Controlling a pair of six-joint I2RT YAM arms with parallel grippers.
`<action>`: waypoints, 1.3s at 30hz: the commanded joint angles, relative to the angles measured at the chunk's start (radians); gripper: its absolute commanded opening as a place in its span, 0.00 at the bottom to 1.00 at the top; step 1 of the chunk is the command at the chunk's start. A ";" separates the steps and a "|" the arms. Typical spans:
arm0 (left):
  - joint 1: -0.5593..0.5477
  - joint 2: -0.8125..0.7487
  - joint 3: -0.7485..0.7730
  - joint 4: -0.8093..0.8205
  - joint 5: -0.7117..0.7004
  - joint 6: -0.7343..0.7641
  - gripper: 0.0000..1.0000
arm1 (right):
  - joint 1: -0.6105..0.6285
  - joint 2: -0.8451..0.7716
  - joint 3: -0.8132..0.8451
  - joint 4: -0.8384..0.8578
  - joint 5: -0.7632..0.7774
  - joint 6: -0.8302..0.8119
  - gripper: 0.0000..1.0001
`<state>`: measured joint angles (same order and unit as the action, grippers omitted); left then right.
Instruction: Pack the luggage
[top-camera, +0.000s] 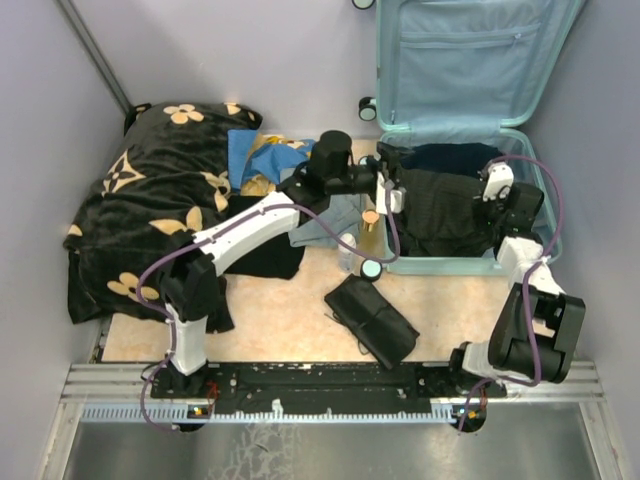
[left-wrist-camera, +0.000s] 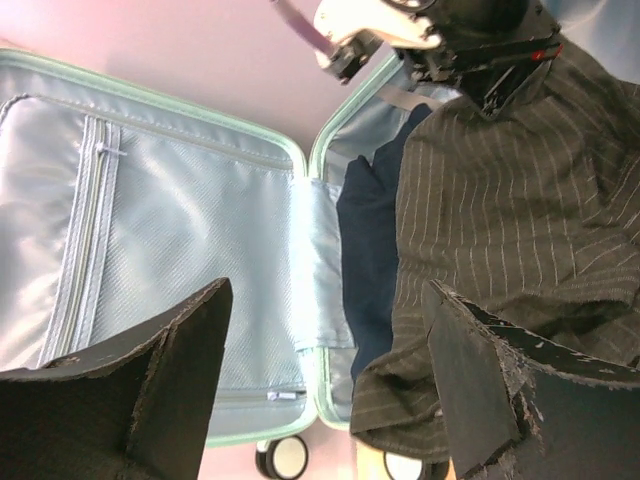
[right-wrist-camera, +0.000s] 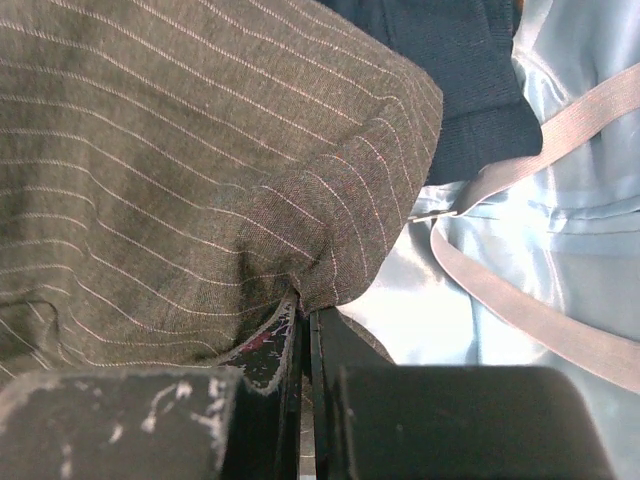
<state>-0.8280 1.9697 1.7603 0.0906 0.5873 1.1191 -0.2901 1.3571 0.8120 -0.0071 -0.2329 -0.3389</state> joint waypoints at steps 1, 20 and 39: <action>0.044 -0.080 -0.047 -0.039 0.018 -0.031 0.82 | -0.044 0.022 0.003 -0.039 -0.090 -0.183 0.00; 0.238 -0.449 -0.337 -0.236 -0.014 -0.354 0.84 | -0.045 0.186 0.604 -0.529 -0.504 -0.079 0.92; 0.353 -0.510 -0.444 -0.279 -0.110 -0.492 0.83 | 0.268 0.729 0.959 -0.362 -0.503 0.121 0.72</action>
<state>-0.4992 1.4956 1.3308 -0.1673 0.5018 0.6724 -0.0429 2.0495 1.7069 -0.3836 -0.7231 -0.1967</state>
